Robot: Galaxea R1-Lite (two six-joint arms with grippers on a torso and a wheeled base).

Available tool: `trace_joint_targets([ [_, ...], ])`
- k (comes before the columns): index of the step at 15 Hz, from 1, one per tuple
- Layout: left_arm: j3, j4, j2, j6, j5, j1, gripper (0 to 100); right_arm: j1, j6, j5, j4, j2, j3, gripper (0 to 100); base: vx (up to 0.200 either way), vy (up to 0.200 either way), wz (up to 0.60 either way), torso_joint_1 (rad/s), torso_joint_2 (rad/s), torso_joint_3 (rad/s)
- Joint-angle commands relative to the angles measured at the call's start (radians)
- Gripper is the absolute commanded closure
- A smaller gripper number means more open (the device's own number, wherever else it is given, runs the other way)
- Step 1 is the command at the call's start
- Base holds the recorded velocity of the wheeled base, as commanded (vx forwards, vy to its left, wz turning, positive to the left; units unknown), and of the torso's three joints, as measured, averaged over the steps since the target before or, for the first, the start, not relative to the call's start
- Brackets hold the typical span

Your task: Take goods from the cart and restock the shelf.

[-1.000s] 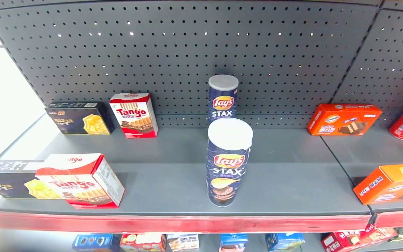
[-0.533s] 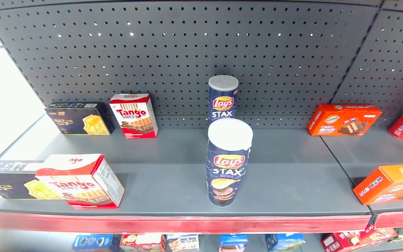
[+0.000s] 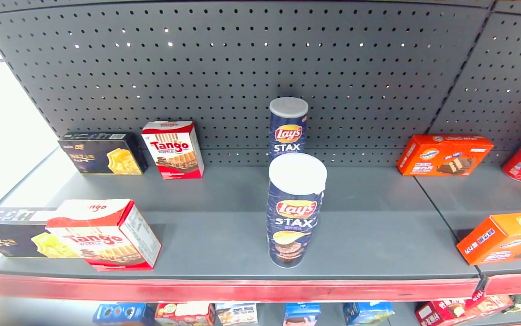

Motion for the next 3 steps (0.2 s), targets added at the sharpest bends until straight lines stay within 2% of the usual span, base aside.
trace_joint_targets([
  [1, 0.000, 0.000, 0.000, 0.000, -0.001, 0.000, 0, 0.000, 0.000, -0.001, 0.000, 0.000, 0.000, 0, 0.000, 0.000, 0.00, 0.000, 0.00, 0.000],
  [3, 0.000, 0.000, 0.000, 0.000, -0.001, 0.000, 0, 0.000, 0.000, -0.001, 0.000, 0.000, 0.000, 0, 0.000, 0.000, 0.00, 0.000, 0.00, 0.000],
])
